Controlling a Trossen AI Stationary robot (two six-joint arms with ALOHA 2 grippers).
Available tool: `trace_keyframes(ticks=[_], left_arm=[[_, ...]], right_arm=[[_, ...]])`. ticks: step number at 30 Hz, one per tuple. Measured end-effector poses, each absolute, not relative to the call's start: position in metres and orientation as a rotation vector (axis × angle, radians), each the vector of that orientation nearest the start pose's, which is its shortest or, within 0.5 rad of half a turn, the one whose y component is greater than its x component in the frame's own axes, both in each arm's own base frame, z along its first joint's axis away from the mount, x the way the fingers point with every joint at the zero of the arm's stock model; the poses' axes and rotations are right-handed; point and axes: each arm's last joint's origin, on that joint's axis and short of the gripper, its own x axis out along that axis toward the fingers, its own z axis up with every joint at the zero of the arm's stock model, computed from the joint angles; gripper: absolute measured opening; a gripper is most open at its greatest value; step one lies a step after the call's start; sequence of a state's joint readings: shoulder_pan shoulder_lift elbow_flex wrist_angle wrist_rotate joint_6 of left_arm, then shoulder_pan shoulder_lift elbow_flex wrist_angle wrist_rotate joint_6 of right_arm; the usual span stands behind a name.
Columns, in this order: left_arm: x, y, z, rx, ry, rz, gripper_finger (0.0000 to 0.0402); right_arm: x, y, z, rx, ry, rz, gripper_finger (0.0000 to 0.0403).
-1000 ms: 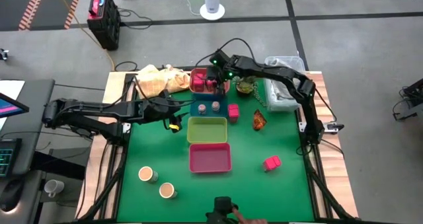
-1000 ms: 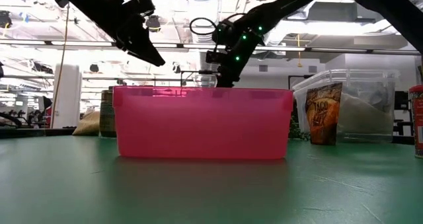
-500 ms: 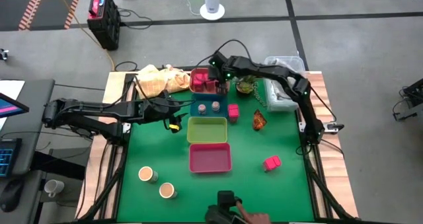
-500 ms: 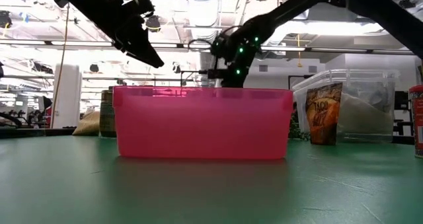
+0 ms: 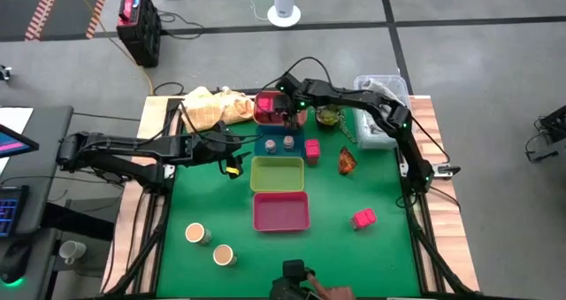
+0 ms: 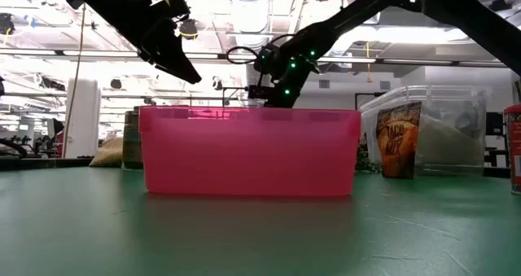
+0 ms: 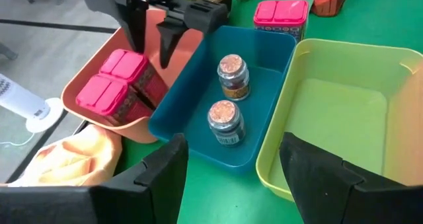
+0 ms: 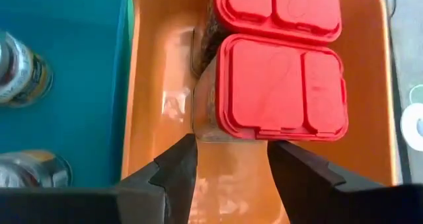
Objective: Sort spices by type
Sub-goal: Put the red seasoning can into the orange bin
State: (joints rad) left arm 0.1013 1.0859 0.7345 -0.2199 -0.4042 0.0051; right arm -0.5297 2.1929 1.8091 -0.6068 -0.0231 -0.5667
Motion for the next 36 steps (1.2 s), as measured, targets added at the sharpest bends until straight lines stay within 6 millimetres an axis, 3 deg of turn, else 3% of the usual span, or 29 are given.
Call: trace_keyframes(ticks=[4, 9, 15, 19, 25, 30, 36], left_arm=[[0.225, 0.034, 0.258, 0.090, 0.572, 0.490, 0.0226], [0.225, 0.034, 0.258, 0.087, 0.570, 0.493, 0.0226], [0.225, 0.034, 0.258, 0.083, 0.568, 0.495, 0.0226], [0.225, 0.034, 0.258, 0.100, 0.572, 0.493, 0.0226], [0.226, 0.032, 0.260, 0.128, 0.562, 0.475, 0.0226], [0.228, 0.025, 0.262, 0.163, 0.532, 0.440, 0.0226], [0.229, 0.018, 0.263, 0.183, 0.530, 0.405, 0.0226]], right_arm=[[0.405, -0.237, 0.203, -0.192, 1.105, -0.170, 0.0216], [0.398, -0.226, 0.233, -0.167, 1.069, -0.195, 0.0216], [0.384, -0.183, 0.275, -0.073, 1.092, -0.188, 0.0216], [0.370, -0.157, 0.291, 0.057, 1.172, -0.208, 0.0219], [0.358, -0.137, 0.296, 0.235, 1.273, -0.284, 0.0266], [0.359, -0.129, 0.286, 0.357, 1.345, -0.359, 0.0323], [0.350, -0.130, 0.272, 0.494, 1.483, -0.667, 0.0383]])
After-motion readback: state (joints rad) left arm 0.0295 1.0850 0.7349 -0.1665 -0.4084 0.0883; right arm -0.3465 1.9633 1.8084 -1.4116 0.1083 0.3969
